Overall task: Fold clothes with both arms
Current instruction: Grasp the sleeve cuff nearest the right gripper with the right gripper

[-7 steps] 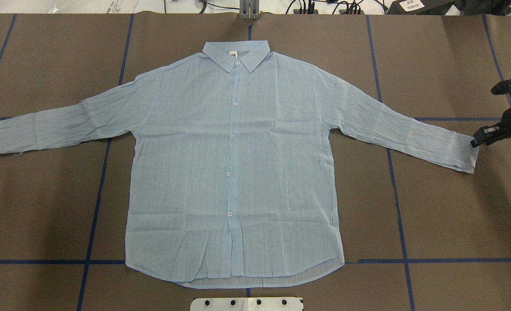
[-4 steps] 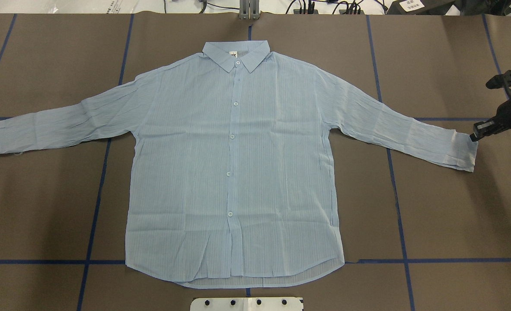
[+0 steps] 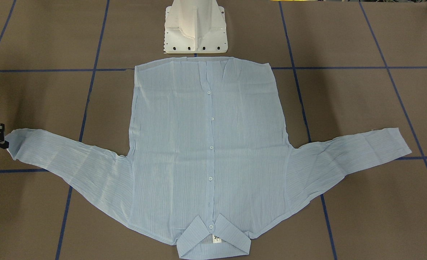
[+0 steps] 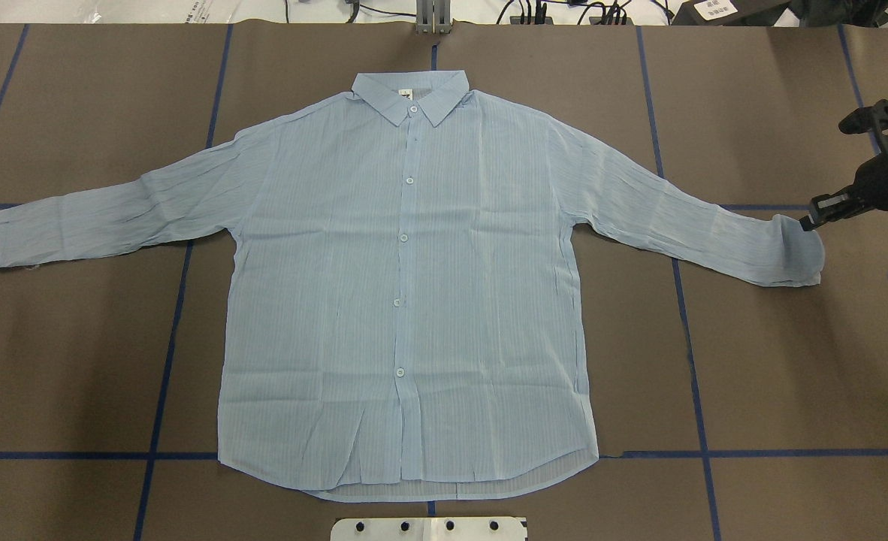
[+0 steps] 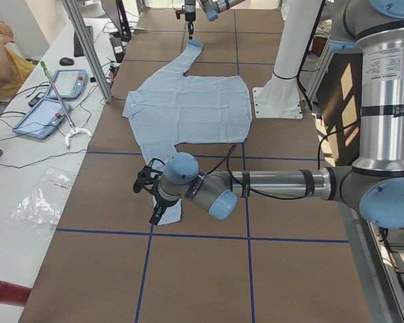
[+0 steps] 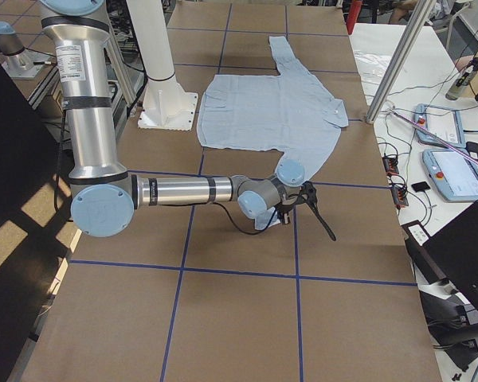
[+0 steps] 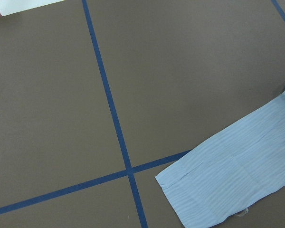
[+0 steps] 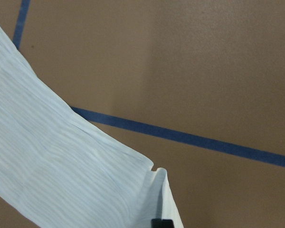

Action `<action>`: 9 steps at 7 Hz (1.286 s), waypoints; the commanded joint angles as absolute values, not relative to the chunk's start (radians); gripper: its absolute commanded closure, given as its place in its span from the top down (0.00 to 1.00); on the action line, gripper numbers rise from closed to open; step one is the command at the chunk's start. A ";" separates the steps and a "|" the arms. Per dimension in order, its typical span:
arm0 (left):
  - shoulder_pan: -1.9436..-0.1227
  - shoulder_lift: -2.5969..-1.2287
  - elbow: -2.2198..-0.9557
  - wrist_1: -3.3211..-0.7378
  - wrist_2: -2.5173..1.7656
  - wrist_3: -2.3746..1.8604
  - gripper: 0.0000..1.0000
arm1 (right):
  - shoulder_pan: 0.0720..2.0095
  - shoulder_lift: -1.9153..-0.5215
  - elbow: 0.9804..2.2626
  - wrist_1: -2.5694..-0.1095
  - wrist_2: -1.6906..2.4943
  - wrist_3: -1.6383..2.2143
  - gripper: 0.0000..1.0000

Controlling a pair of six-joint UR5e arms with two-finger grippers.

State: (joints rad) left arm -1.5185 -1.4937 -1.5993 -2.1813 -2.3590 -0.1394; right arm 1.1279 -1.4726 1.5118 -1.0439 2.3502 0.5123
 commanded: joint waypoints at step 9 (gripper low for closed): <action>-1.519 -1.486 -1.600 -2.181 -2.370 -0.140 1.00 | 0.703 -0.510 1.096 -1.034 1.822 1.615 0.00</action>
